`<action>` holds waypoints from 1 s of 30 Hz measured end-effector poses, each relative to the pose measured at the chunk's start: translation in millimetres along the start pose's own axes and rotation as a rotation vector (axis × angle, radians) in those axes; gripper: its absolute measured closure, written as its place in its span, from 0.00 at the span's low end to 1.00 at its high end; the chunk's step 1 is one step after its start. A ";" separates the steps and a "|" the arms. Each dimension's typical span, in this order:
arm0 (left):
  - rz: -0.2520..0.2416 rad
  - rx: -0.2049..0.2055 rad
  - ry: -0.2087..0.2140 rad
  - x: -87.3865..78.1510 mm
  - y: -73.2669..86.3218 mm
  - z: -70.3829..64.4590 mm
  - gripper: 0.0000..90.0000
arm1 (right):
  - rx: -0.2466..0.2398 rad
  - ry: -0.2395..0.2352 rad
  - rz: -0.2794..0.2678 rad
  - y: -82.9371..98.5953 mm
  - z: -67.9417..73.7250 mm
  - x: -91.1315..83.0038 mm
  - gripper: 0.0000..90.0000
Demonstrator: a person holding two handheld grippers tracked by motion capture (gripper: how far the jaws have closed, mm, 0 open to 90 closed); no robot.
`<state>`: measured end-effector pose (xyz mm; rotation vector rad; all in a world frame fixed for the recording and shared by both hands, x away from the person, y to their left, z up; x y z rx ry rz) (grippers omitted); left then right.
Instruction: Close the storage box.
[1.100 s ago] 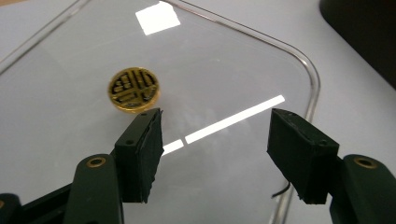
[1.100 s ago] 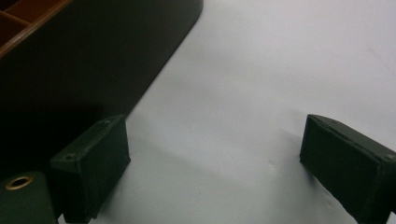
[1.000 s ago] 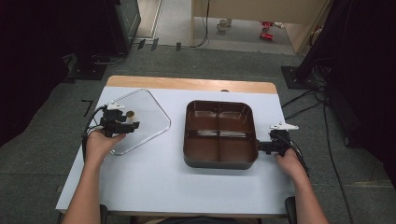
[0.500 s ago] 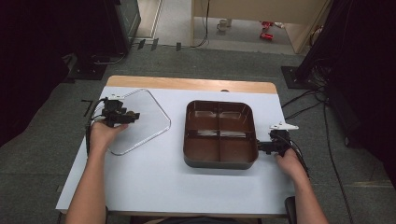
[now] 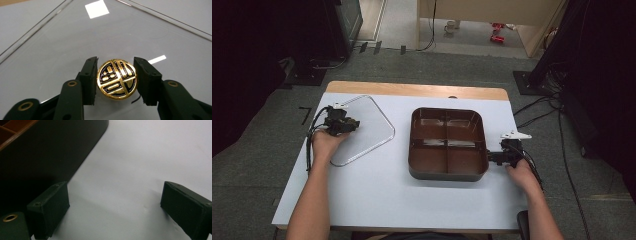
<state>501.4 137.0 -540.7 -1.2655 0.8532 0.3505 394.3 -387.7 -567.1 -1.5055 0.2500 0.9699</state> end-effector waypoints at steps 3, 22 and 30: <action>-0.005 0.005 0.003 0.0 0.5 0.0 0.65 | 0.000 0.000 0.000 0.0 0.0 0.0 0.09; 0.022 -0.036 0.033 -8.0 0.5 2.1 0.66 | 0.000 0.000 0.000 0.0 0.0 0.0 0.09; -0.005 -0.047 0.059 -27.1 -8.3 -3.6 0.66 | 0.000 0.000 0.000 0.0 0.0 0.0 0.09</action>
Point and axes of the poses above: each handheld gripper's, and its own axes: x roughly forward along the jaws, y roughly out of its underside, z roughly to its left, the point moved 9 cm from there along x, roughly forward along the jaws, and after that the axes turned 7 degrees about -y, right-handed, at the moved point
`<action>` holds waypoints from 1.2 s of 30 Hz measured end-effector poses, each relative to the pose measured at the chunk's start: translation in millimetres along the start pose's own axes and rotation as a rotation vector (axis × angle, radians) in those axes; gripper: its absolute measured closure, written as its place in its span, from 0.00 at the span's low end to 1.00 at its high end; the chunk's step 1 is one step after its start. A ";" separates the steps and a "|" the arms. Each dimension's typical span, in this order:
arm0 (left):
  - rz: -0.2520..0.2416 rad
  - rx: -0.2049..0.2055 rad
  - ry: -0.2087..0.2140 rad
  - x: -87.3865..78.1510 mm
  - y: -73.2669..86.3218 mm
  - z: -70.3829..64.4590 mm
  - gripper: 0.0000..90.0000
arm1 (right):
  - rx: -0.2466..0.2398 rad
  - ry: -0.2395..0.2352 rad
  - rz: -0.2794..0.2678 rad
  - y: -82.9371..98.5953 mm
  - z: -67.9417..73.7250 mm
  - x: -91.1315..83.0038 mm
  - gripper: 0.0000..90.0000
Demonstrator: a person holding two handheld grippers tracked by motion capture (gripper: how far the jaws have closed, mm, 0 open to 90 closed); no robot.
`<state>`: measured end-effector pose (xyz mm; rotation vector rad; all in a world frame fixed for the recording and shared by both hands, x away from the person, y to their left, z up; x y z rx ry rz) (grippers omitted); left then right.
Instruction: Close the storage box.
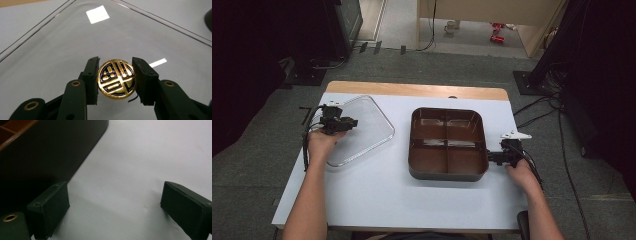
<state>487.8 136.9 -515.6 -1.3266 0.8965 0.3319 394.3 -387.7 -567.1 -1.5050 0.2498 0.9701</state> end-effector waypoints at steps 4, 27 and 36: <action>-0.011 0.012 0.006 -10.5 -5.4 -4.4 0.66 | 0.000 0.000 0.000 0.0 0.0 0.0 0.09; -0.052 0.098 0.163 -56.4 -41.7 -66.0 0.66 | 0.000 0.000 0.000 0.0 0.0 0.0 0.09; -0.069 0.166 0.205 -61.8 -50.9 -101.5 0.66 | -0.001 0.000 0.000 0.0 0.0 0.0 0.09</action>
Point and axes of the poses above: each handheld gripper's, and its own axes: x roughly forward along the jaws, y roughly out of its underside, z roughly to its left, the point moved 9 cm from there along x, roughly forward along the jaws, and after that the axes turned 7 degrees about -y, right-handed, at the moved point
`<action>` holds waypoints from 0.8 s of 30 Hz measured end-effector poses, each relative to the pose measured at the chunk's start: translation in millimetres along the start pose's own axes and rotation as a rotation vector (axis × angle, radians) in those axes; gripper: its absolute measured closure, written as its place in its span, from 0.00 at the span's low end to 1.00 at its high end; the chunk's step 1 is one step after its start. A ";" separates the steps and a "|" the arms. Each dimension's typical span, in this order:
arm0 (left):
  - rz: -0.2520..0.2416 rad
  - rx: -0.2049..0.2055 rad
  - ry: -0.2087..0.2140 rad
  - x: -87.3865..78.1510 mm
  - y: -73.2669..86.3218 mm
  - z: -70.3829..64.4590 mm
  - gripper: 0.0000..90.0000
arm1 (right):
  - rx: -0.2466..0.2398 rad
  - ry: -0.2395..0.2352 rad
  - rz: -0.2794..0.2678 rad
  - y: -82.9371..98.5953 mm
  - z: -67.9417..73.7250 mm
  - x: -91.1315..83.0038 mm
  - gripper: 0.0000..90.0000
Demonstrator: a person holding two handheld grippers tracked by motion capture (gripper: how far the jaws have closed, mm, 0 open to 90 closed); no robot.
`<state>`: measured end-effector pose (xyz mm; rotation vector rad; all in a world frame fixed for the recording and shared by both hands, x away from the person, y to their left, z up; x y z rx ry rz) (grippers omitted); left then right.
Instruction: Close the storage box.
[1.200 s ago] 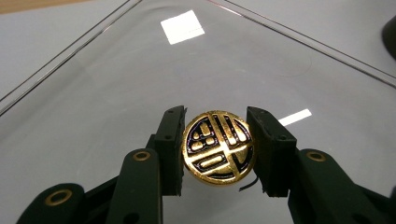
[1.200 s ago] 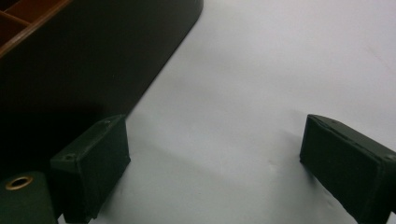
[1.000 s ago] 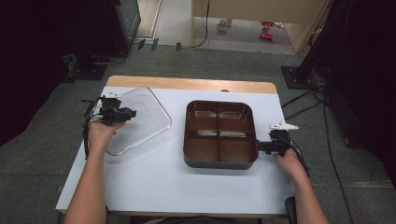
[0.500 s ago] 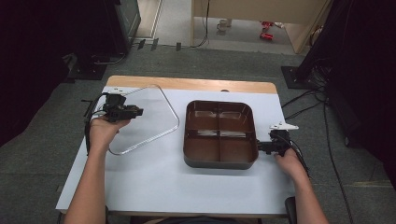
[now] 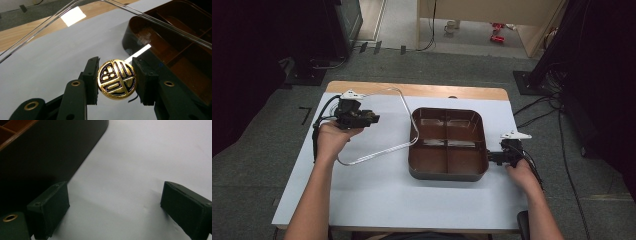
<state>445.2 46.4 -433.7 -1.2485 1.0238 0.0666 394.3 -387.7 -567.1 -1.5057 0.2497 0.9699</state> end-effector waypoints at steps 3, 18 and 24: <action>0.002 0.015 0.025 4.1 -2.7 -8.6 0.66 | -0.001 0.000 0.001 0.1 0.0 -0.1 0.09; 0.020 0.119 0.086 33.6 -21.7 -61.2 0.66 | -0.001 0.000 0.000 0.0 0.0 0.0 0.09; 0.027 0.160 0.104 50.5 -29.4 -84.0 0.66 | 0.000 -0.001 0.001 0.2 0.1 -0.1 0.09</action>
Point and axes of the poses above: each handheld gripper's, and its own axes: x roughly forward along the jaws, y roughly out of its underside, z roughly to its left, the point moved 9 cm from there along x, roughly forward along the jaws, and after that the axes turned 7 degrees about -y, right-handed, at the moved point
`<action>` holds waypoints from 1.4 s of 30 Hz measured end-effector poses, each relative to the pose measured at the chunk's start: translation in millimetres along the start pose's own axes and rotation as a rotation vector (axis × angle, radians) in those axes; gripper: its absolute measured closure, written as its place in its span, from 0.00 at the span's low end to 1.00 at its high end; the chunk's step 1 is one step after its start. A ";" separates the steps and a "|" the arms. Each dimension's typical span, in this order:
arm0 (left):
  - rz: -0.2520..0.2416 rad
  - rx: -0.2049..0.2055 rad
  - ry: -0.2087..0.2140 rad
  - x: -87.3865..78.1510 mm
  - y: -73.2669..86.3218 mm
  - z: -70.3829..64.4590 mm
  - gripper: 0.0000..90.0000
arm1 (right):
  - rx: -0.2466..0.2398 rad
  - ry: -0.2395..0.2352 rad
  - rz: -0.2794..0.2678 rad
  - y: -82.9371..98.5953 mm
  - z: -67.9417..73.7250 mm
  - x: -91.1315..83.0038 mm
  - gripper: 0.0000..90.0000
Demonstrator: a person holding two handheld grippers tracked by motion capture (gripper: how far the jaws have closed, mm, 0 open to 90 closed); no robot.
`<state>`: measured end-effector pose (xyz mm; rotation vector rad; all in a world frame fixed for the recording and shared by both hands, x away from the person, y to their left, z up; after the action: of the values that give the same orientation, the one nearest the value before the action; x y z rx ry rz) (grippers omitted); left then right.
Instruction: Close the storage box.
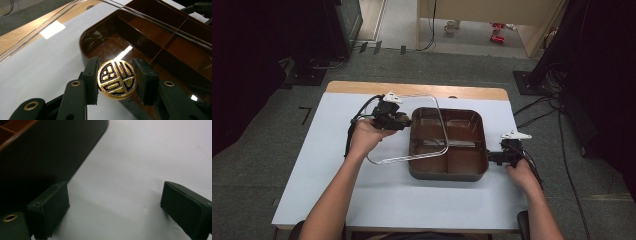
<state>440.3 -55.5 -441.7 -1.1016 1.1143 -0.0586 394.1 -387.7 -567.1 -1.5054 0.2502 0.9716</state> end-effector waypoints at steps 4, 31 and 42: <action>-0.003 0.019 0.012 10.5 -5.0 -13.1 0.66 | 0.001 0.000 -0.001 -0.1 0.0 0.0 0.09; 0.034 0.139 0.107 74.1 -27.5 -89.7 0.66 | 0.001 0.001 -0.001 -0.1 0.1 0.0 0.09; 0.048 0.164 0.113 88.2 -27.4 -107.6 0.66 | 0.001 0.001 -0.002 -0.1 0.1 0.1 0.09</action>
<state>417.3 -189.3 -482.6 -0.9337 1.2140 -0.1738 394.1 -387.6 -567.1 -1.5049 0.2501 0.9696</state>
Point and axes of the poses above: each handheld gripper's, and its own axes: x roughly forward along the jaws, y roughly out of its underside, z roughly to its left, the point moved 9 cm from there along x, roughly forward along the jaws, and after that the axes turned 7 degrees about -y, right-handed, at the moved point
